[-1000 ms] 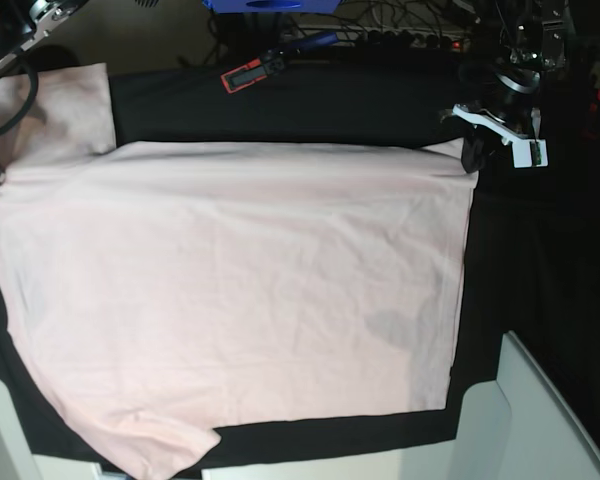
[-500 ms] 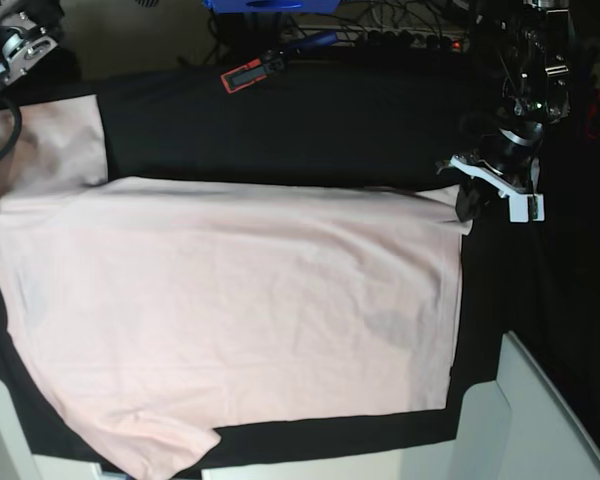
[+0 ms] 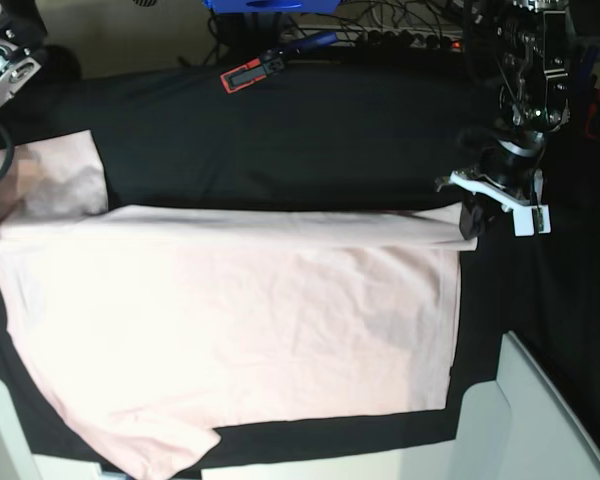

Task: Fold the T-shirt properly
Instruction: 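Drag the held corners toward the hem with both grippers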

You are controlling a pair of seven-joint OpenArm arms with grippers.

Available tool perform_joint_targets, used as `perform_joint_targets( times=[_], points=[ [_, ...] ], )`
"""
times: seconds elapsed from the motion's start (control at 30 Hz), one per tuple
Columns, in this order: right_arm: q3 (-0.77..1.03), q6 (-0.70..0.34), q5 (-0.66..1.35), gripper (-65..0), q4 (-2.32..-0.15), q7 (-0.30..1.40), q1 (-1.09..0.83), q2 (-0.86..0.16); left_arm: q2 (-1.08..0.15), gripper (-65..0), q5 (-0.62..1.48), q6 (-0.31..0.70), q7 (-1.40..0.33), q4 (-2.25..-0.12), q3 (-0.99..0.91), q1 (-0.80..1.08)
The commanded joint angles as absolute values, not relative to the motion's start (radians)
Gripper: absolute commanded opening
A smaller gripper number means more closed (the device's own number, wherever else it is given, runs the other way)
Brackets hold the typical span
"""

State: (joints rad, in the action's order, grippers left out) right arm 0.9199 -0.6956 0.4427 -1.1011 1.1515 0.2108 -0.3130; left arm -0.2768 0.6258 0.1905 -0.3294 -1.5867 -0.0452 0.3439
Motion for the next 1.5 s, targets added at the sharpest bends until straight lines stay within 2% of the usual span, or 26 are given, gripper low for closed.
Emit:
perform_joint_targets(
  times=[0.0, 0.33, 0.57, 0.83, 1.03, 1.27, 1.47],
  points=[
    [0.924, -0.698, 0.455, -64.7, -1.116, 1.141, 0.203, -0.340, -0.289, -65.0, 0.630, 0.197, -0.306, -1.629, -0.051, 0.363],
    [0.926, -0.698, 0.461, -64.7, -1.122, 1.142, 0.101, -0.335, -0.291, -65.0, 0.627, 0.199, -0.305, -1.678, -0.156, 0.503],
    [0.924, -0.698, 0.564, -64.7, -1.282, 1.199, 0.036, -0.332, -0.294, -65.0, 0.627, 0.202, -0.302, -1.678, -0.156, 0.539],
    [0.926, -0.698, 0.575, -64.7, -1.394, 1.294, 0.035, -0.329, -0.294, -65.0, 0.627, 0.200, -0.305, -1.782, -0.162, 0.582],
    [0.980, -0.698, 0.568, -64.7, -1.494, 1.336, 0.019, -0.277, -0.292, -65.0, 0.625, 0.200, -0.306, -1.797, -0.162, 0.595],
    [0.977, -0.698, 0.568, -64.7, -1.498, 1.336, -0.024, -0.240, -0.294, -65.0, 0.625, 0.200, -0.305, -1.807, -0.163, 0.627],
    [0.977, -0.698, 0.568, -64.7, -1.498, 1.336, -0.030, -0.228, -0.292, -65.0, 0.625, 0.200, -0.305, -1.859, -0.236, 0.670]
  ],
)
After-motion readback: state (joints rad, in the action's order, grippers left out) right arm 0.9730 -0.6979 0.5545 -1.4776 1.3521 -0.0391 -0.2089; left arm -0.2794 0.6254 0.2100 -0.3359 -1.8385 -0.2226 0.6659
